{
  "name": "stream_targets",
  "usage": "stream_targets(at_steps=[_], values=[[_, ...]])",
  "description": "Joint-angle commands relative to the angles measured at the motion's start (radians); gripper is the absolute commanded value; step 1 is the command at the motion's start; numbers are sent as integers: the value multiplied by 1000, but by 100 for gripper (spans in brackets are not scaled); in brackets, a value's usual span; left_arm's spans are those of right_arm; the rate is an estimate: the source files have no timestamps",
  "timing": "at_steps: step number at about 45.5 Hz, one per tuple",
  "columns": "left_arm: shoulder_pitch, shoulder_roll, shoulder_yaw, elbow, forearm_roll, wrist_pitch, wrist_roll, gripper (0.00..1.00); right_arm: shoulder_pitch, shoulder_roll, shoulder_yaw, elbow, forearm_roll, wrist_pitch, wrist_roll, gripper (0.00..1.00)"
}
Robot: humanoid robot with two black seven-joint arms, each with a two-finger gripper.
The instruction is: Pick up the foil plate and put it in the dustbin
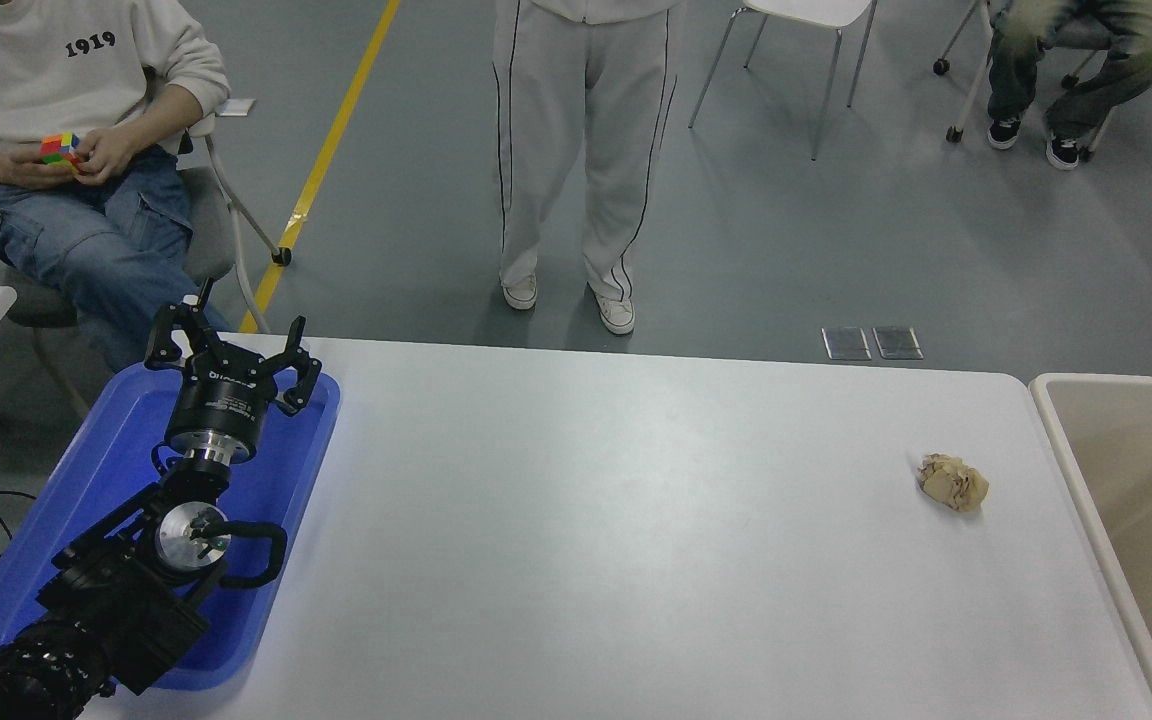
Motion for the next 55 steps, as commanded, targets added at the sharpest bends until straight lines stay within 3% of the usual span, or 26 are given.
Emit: stream_targets(at_steps=[1, 14, 28, 38, 55], values=[[0, 0, 0, 0, 0, 0, 0, 100, 24, -8, 3, 46, 0, -4, 0, 88], [0, 0, 0, 0, 0, 0, 0, 100, 100, -109, 1, 233, -3, -4, 2, 99], [0, -1, 0, 0, 0, 0, 0, 100, 237, -261, -36, 539, -18, 6, 2, 100], [-2, 0, 0, 0, 0, 0, 0, 100, 413, -350, -195, 773, -61, 25, 2, 100], [0, 0, 0, 0, 0, 0, 0, 100, 780, -378, -487, 978, -61, 299, 0, 100]])
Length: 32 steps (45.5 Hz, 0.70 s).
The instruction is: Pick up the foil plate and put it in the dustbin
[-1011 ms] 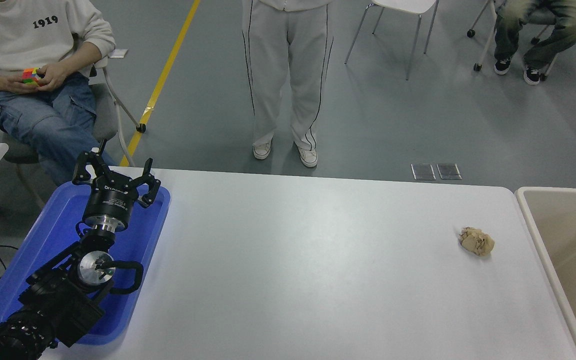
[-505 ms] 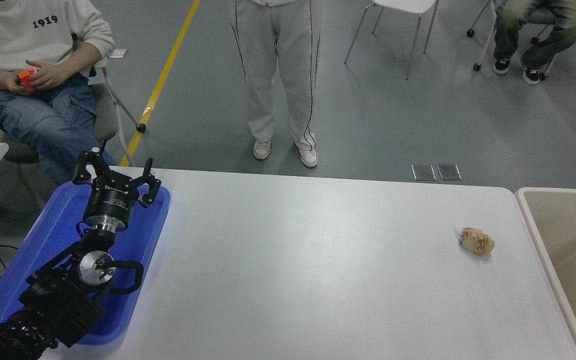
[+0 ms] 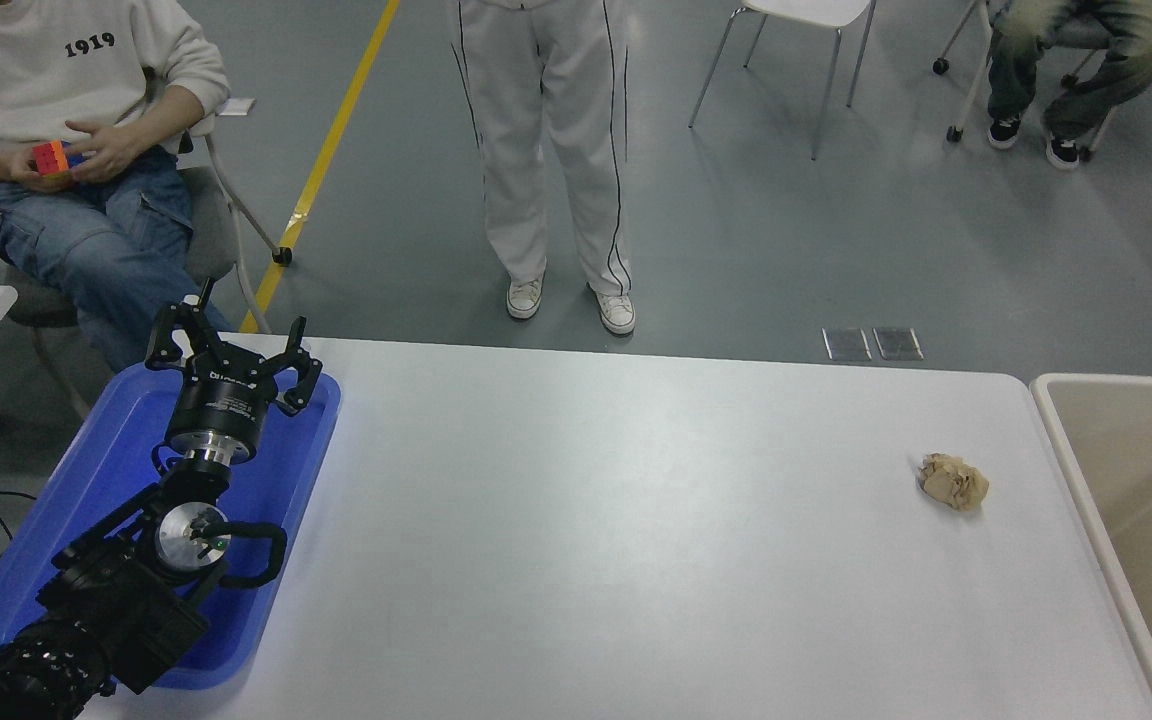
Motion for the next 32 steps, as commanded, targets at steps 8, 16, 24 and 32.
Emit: stream_targets(at_steps=[8, 16, 24, 32], values=[[0, 0, 0, 0, 0, 0, 0, 100, 391, -17, -276, 187, -7, 351, -1, 100], [0, 0, 0, 0, 0, 0, 0, 100, 584, 40, -427, 227, -7, 538, -1, 100], [0, 0, 0, 0, 0, 0, 0, 100, 750, 167, -592, 275, -6, 675, 0, 100], [0, 0, 0, 0, 0, 0, 0, 100, 827, 201, -606, 342, -6, 759, -1, 100]])
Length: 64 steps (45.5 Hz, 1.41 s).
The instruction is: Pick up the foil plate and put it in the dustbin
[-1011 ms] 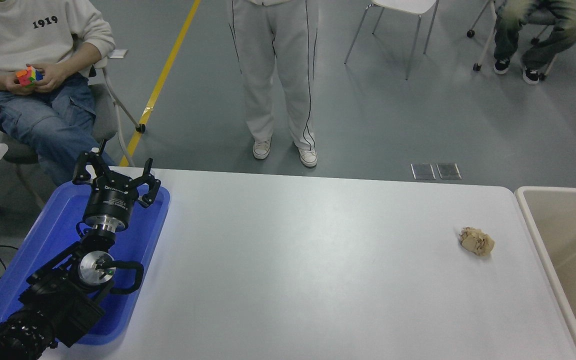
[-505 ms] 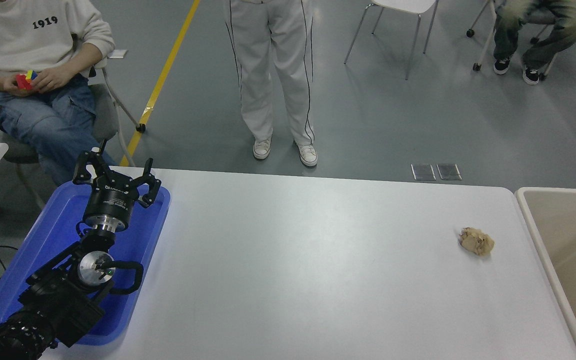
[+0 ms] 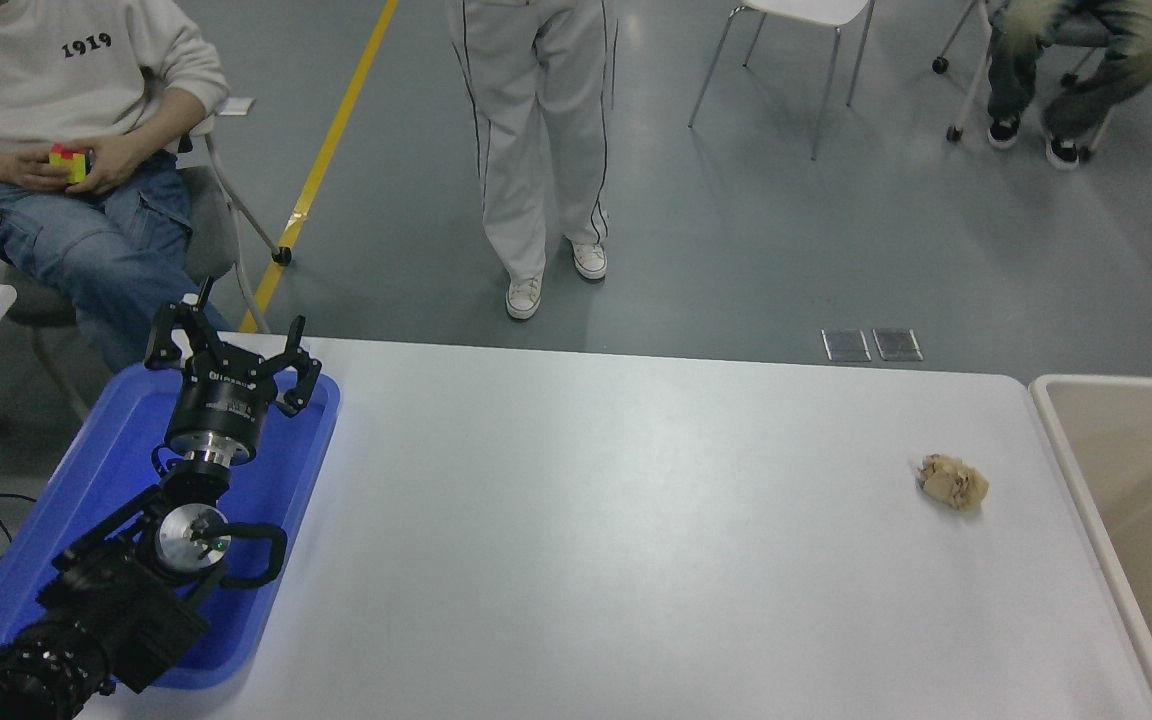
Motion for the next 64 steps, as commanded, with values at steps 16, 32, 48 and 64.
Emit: stream_targets(at_steps=[16, 32, 48, 64], values=[[0, 0, 0, 0, 0, 0, 0, 100, 276, 220, -96, 149, 9, 246, 2, 100], [0, 0, 0, 0, 0, 0, 0, 100, 358, 322, -29, 149, 20, 246, 4, 100], [-2, 0, 0, 0, 0, 0, 0, 100, 421, 369, 68, 151, 19, 246, 2, 100], [0, 0, 0, 0, 0, 0, 0, 100, 421, 395, 85, 151, 17, 246, 2, 100]])
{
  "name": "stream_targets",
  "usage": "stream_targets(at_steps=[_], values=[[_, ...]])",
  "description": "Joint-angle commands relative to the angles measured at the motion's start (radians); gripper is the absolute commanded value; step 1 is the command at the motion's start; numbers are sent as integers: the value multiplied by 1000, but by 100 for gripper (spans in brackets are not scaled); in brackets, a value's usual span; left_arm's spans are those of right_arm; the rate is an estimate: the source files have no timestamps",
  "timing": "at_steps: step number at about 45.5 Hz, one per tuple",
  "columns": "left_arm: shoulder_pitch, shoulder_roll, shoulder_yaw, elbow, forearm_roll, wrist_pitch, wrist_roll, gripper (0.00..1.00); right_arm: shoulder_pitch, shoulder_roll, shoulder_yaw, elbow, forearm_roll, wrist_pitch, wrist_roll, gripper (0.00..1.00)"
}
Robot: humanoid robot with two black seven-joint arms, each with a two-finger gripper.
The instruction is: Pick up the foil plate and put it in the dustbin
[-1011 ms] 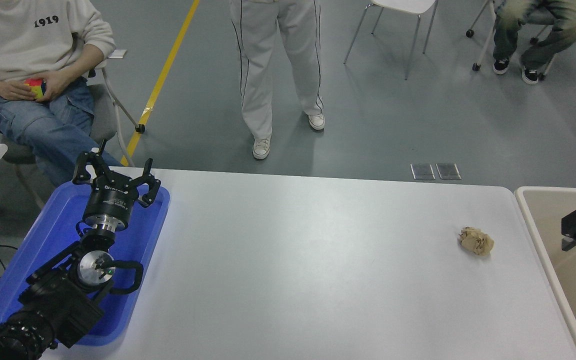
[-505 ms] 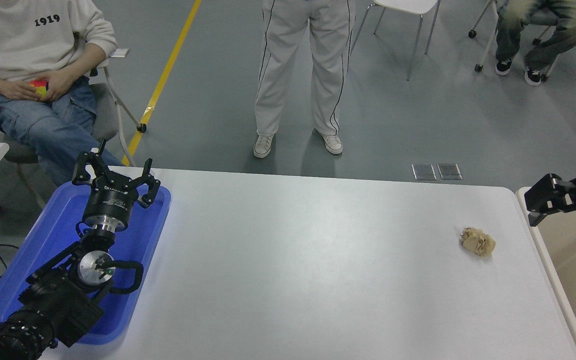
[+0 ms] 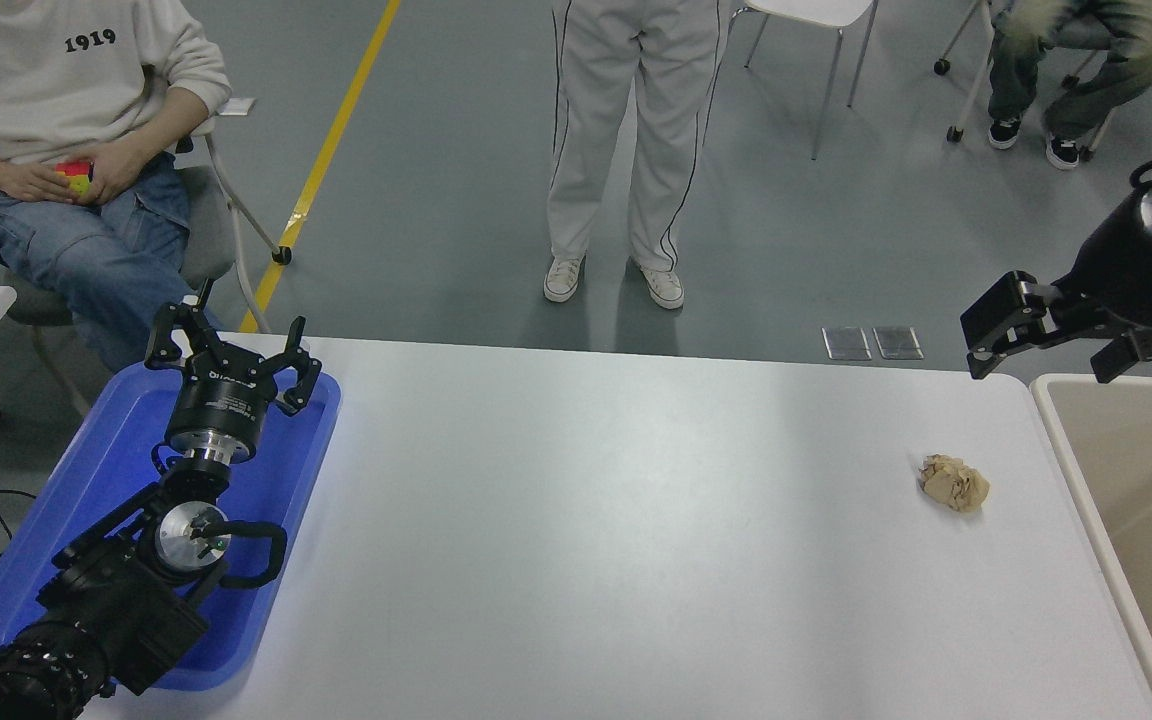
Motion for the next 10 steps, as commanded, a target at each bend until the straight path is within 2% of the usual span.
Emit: stream_targets(at_steps=[1, 10], values=[[0, 0, 0, 0, 0, 0, 0, 100, 7, 22, 12, 1, -2, 0, 0, 100], [0, 0, 0, 0, 0, 0, 0, 100, 7, 30, 2, -6, -3, 0, 0, 100]])
